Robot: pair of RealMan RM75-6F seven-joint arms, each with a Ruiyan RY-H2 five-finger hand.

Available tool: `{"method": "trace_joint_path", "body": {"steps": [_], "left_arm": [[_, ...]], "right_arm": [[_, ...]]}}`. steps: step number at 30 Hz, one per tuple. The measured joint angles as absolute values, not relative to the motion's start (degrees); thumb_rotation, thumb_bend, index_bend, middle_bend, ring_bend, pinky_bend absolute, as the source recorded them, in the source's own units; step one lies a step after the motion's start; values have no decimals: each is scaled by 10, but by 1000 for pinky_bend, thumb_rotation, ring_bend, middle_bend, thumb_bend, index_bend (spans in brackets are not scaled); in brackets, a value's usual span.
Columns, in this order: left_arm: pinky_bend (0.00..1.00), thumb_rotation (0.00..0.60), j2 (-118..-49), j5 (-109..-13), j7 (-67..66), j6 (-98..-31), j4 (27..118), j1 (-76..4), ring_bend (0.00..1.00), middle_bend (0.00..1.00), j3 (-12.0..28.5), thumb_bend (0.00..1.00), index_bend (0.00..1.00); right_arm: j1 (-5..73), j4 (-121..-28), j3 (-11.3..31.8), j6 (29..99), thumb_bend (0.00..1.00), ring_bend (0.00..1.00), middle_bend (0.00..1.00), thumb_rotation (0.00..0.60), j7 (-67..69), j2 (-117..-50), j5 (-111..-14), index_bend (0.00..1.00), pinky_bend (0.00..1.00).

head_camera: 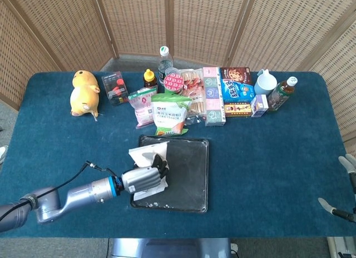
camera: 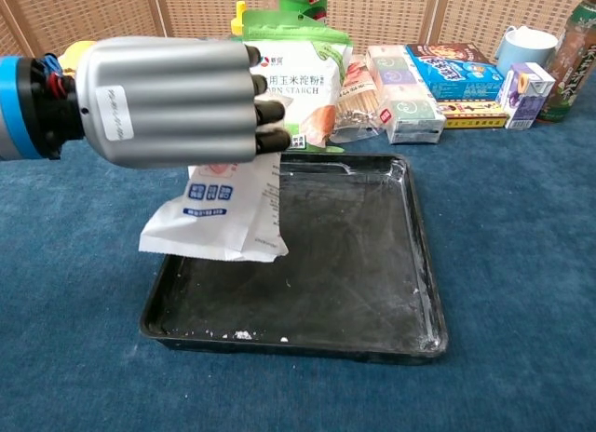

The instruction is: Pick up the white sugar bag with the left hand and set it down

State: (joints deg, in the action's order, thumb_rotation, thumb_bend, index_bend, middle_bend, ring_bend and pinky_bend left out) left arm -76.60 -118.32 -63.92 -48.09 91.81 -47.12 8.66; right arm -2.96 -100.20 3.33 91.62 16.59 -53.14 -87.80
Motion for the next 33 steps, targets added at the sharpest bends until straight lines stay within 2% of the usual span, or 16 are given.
{"method": "trace_joint_path", "body": {"steps": [8,11,20,26,33], "left_arm": [[681,600,-764,-1162,-697,-469,928,-461,672,765,93,469,871],[719,600,-763,-1153,-699,-478,928,-452,707,804,95,505,871],[758,600,-768,-1112,-684,-526,922,-417,709,807,95,502,871],[768,600,-792,-1041,-534,-616,914,-367,709,808,99,501,871],[760,600,-826,-921,-254,-690,872,-301,709,808,106,463,871]], "right_arm": [[-29,-1002,34,916,37,11,0,600,167,-531,-878,0,0],[-30,-1003,33,917,36,11,0,600,165,-532,-880,0,0],[-30,-1003,32,918,37,11,0,600,164,-531,-880,0,0],[-29,-1001,33,915,37,12,0,600,163,-532,-877,0,0],[-27,-1006,31,913,37,12,0,600,144,-537,-881,0,0]]}}
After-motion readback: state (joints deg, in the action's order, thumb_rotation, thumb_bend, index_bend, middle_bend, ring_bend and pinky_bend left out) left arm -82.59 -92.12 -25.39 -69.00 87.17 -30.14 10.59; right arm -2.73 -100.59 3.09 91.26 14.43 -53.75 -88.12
